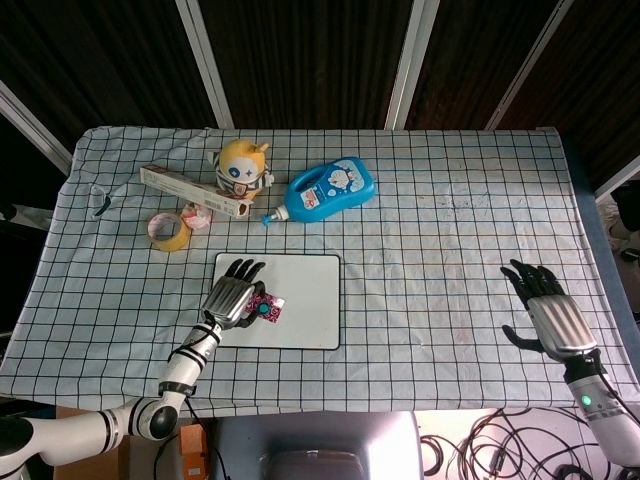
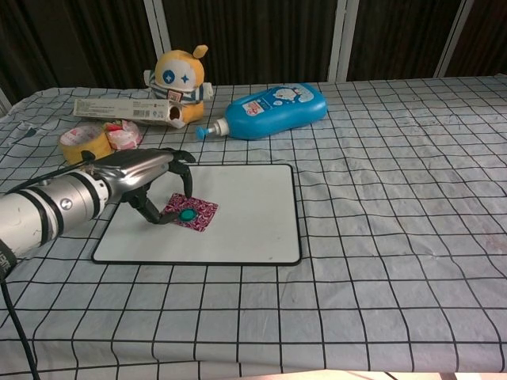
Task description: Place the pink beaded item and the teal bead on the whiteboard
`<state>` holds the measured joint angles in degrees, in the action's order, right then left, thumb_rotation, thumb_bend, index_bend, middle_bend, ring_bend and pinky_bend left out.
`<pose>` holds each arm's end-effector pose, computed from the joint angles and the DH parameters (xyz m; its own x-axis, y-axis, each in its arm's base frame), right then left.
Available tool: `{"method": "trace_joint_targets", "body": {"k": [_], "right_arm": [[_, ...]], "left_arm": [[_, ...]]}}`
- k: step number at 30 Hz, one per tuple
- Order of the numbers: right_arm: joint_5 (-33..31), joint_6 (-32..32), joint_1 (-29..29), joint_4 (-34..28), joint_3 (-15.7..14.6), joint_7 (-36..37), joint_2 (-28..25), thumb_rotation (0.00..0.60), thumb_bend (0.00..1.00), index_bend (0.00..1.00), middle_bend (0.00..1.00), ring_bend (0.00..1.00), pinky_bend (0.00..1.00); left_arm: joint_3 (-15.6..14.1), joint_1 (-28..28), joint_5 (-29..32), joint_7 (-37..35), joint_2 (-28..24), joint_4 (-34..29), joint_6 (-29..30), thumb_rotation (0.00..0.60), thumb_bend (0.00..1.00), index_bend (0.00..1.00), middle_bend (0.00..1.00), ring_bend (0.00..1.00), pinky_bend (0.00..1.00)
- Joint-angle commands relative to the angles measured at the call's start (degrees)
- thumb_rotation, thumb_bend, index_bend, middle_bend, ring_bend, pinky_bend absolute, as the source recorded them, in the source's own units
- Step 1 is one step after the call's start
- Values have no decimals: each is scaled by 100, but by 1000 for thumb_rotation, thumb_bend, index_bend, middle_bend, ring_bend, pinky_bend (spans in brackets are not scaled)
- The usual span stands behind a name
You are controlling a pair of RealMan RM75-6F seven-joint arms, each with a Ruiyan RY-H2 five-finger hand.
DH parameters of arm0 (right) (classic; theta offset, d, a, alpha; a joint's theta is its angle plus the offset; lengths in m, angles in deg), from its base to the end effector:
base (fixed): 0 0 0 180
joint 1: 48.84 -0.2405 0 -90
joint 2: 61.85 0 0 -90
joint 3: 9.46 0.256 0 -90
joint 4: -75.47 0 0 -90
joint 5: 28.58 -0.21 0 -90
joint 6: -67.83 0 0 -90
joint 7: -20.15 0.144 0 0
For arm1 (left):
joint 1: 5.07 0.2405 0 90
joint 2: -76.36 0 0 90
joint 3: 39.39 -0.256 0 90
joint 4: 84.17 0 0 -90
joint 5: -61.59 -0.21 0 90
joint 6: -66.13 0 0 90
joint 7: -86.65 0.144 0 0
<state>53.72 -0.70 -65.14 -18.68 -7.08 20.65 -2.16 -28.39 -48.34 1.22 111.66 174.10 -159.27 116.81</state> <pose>-0.2957 -0.2361 0.1468 0.4416 -0.2072 0.8730 -0.8970 -0.1230 0.4246 -0.1528 0.3469 -0.0627 0.5026 0.3096 0.8071 0.8471 -0.3626 -0.3885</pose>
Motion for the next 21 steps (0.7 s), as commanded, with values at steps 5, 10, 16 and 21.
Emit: {"method": "trace_joint_targets", "body": {"k": [5,10,16,21], "right_arm": [[33,-46,25,0,-6,-3,-10,600,236,0,0,0,0],[109,-181,96,-6,-26,19,-29,600,237,0,0,0,0],[130,-488,278,-10,-47,-159,19,600,236,0,0,0,0],[113,-843,553,-8,-152,-708,189,600,237,0,0,0,0]], "left_arm": [[-97,73,-155,7,-179,-291,242,600,328,243,64,0,73],[-399,431,-493,226,-996,-1263,786,600,328,151,57,0,73],[-975,1378,-1193,44,-2222,-2197,2045,600,335,70,42,0,57],[-1463,2438,-1701,-781,-2853,-2143,3266,600,336,9,8,0,28]]}}
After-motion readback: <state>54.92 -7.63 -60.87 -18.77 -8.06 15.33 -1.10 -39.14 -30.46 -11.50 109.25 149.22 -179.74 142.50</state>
